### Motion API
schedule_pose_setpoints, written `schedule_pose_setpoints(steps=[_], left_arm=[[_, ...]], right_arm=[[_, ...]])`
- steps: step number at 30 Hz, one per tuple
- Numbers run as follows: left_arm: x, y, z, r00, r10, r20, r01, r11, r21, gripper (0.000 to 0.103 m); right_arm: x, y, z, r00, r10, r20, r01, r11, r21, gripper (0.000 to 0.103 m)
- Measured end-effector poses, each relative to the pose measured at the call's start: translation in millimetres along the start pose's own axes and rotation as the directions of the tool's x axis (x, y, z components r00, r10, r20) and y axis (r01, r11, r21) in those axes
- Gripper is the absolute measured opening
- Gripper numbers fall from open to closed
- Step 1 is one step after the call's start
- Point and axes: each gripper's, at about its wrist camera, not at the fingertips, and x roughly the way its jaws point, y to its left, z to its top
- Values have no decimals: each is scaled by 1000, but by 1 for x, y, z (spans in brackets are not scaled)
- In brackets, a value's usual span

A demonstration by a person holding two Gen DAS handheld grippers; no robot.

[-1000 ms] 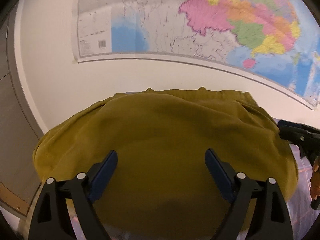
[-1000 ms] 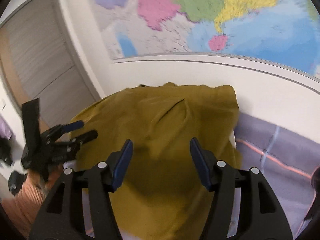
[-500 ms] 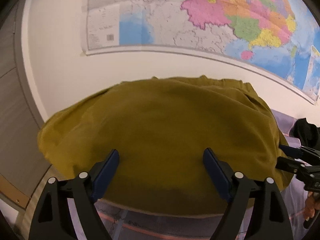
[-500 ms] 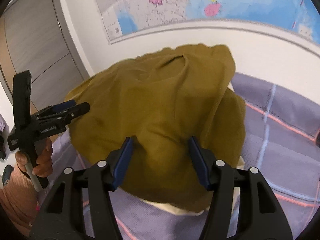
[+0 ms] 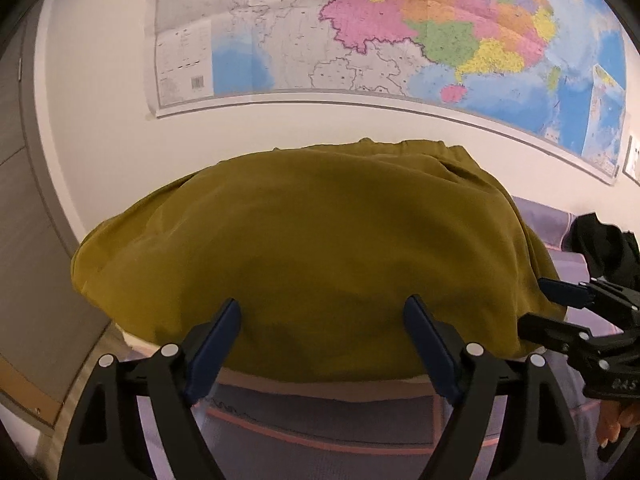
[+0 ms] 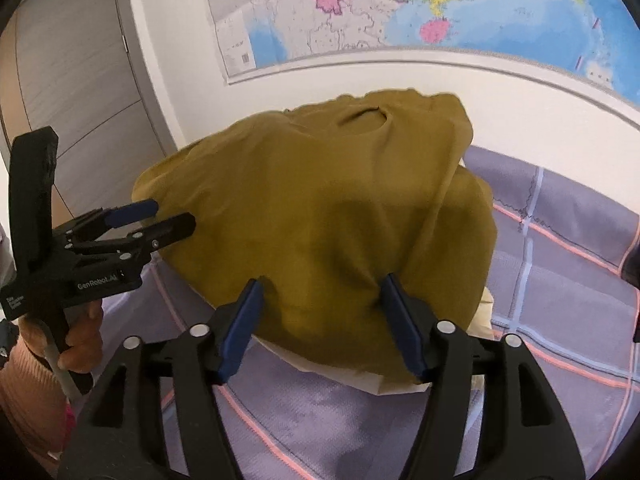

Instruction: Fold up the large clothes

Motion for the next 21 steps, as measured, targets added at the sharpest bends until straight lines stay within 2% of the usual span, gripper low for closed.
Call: schedule_pose_setpoints(steps=[2, 4, 8, 14, 21], left_arm=[[-7, -2, -1, 1000, 3, 2, -3, 1000, -16, 83], [-15, -5, -2, 1000, 26, 16, -26, 999, -22, 91], [-36, -14, -7, 997, 59, 52, -57, 998, -33, 96], [-60, -24, -16, 994, 92, 64, -88, 995, -55, 96], [-82, -34, -31, 989, 134, 58, -128, 988, -88, 96]], right_arm=[[-7, 2, 2, 1000, 12, 13, -12, 1000, 4, 73], [-17, 4, 3, 999, 1, 33, -1, 1000, -1, 75], [-35, 9, 0, 998, 12, 61, -12, 1000, -4, 78], [-53, 16, -11, 996, -16, 90, 19, 999, -34, 94], [-69, 22, -23, 994, -40, 100, 45, 998, -43, 97]])
